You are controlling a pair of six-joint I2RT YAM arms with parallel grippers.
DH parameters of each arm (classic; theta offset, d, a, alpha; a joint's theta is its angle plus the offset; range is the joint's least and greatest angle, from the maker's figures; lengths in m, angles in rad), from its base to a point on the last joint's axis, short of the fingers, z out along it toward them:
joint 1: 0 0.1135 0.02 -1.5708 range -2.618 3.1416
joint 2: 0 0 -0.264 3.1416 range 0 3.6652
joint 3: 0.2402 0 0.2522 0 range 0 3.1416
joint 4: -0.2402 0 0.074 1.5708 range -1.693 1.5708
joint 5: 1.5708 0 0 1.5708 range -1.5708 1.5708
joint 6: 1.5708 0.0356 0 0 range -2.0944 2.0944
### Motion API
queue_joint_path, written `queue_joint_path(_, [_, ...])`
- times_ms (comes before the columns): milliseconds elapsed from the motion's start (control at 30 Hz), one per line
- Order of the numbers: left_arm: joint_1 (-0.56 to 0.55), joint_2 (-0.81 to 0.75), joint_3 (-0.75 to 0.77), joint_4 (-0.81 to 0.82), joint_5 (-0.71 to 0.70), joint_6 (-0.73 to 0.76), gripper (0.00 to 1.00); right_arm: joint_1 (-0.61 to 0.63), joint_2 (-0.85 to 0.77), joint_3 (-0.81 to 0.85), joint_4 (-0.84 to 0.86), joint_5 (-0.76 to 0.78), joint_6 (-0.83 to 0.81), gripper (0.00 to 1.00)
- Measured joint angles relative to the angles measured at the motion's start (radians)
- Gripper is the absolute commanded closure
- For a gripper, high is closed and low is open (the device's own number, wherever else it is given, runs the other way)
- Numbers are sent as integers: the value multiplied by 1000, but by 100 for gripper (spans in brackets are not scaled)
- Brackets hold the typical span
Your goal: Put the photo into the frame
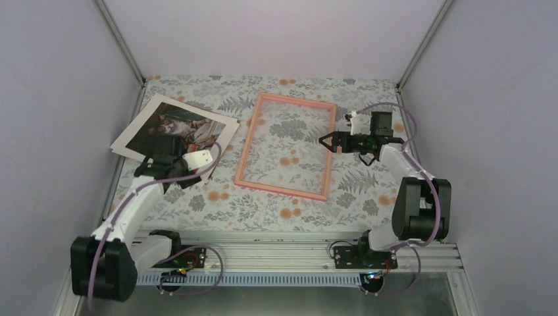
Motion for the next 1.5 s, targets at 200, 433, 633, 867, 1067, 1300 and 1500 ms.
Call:
queue_joint_path(200, [105, -187, -217, 85, 5, 262, 9, 0, -16, 0, 0, 9, -3, 0])
queue_joint_path(433, [106, -238, -382, 222, 20, 434, 13, 0, -19, 0, -9, 16, -3, 0])
queue_joint_path(633, [106, -233, -478, 333, 26, 529, 22, 0, -32, 0, -27, 32, -3, 1])
queue_joint_path(867, [105, -125, -530, 574, 24, 595, 41, 0, -32, 15, -52, 43, -8, 0])
queue_joint_path(1067, [93, -16, -523, 682, 22, 595, 62, 0, -30, 50, -64, 43, -22, 2])
queue_joint_path(1300, [91, -15, -471, 522, 81, 603, 97, 0, -21, 52, -67, 42, -27, 3])
queue_joint_path(1500, [89, -46, -372, 360, 134, 573, 98, 0, -21, 51, -65, 40, -35, 3])
